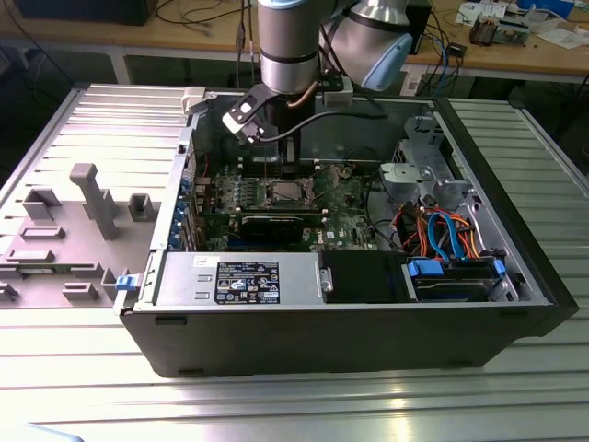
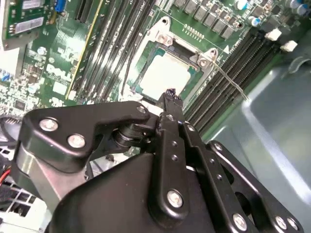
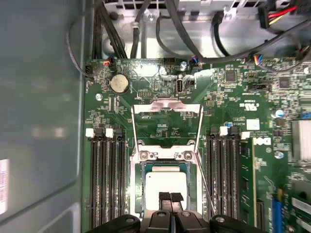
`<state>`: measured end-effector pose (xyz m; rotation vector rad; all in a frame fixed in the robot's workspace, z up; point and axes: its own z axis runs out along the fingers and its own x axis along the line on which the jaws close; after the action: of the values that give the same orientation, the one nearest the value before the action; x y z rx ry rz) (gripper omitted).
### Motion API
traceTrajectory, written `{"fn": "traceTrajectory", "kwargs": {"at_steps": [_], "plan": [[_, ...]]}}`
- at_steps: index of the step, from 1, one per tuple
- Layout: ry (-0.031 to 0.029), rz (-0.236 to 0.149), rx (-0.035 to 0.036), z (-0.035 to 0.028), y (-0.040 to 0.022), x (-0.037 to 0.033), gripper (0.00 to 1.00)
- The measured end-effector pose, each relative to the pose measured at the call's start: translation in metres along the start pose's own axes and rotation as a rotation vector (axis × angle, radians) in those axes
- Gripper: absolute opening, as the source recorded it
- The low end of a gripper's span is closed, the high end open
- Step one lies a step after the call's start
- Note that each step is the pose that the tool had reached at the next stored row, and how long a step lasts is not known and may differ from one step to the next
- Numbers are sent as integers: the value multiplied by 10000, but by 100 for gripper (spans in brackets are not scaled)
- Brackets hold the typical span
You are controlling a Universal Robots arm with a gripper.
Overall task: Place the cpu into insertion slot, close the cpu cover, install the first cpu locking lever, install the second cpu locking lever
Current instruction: 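Close the cpu cover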
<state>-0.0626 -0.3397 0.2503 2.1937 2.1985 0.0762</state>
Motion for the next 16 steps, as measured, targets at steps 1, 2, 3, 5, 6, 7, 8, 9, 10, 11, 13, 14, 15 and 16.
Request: {"fn": "traceTrajectory", "kwargs": {"at_steps": [1,2,3,5,6,7,8,9,10,11,13,14,15,16], "plan": [[1,-1,8,-84,30,1,11],[1,0,30,-82,65,1,11],[1,0,43,-80,99,1,11],[0,0,55,-79,119,0,11],[0,1,54,-79,119,0,11],[0,1,55,-79,119,1,11],[0,0,54,-78,128,1,11],[0,0,55,-78,136,1,11],[0,0,55,-78,136,1,11],[0,0,54,-78,137,1,11],[1,0,54,-78,137,1,11],[0,0,55,-78,138,1,11],[0,0,55,-78,138,1,11],[0,0,54,-78,139,1,11]]}}
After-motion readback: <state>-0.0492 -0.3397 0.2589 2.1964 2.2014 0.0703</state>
